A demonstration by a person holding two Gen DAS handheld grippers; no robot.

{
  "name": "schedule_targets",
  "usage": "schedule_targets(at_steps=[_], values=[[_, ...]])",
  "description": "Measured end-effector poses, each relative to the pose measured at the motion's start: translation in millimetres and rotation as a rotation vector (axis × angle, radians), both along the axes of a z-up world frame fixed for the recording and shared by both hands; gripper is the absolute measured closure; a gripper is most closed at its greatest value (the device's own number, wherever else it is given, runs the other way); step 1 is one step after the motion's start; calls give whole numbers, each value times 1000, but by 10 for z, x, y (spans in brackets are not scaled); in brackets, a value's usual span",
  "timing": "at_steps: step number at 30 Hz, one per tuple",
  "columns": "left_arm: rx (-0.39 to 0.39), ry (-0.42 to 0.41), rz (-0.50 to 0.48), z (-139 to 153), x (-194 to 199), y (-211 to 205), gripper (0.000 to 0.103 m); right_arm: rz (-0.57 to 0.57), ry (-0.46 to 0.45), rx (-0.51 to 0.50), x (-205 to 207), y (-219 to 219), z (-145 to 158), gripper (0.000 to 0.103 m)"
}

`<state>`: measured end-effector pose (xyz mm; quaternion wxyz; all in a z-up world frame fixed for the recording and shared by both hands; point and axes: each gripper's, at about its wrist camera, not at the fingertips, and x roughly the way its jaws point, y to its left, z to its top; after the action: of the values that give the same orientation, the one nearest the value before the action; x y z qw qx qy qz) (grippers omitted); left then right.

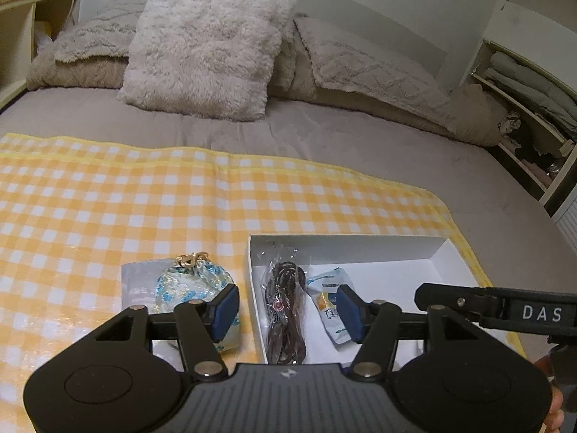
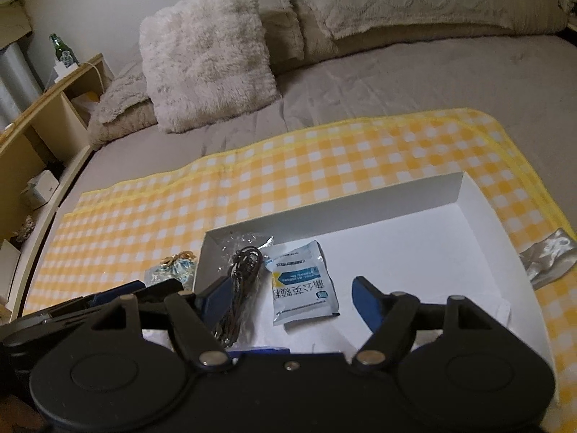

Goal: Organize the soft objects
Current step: 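Move the left tool to the grey printed pouch while the right tool approaches the floral pouch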

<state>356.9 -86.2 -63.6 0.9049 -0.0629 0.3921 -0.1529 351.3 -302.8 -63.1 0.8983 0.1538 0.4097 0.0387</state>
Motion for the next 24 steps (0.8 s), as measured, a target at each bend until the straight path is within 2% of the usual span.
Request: schedule_targets(at_steps=[5, 10, 17, 21, 24], values=[[-5, -22, 4, 123, -131, 30, 30, 9, -31, -43, -159, -17, 103, 28], [4, -43, 9, 219, -253, 62, 26, 17, -77, -78, -348, -60, 215, 27], [14, -63, 20, 325, -420, 158, 11, 28, -156, -117, -597, -110, 342, 24], [30, -77, 30, 368, -505, 227, 0, 29, -205, -167, -749, -115, 388, 19], [46, -85, 32, 376, -560, 274, 0, 35, -242, -193, -832, -117, 412, 11]])
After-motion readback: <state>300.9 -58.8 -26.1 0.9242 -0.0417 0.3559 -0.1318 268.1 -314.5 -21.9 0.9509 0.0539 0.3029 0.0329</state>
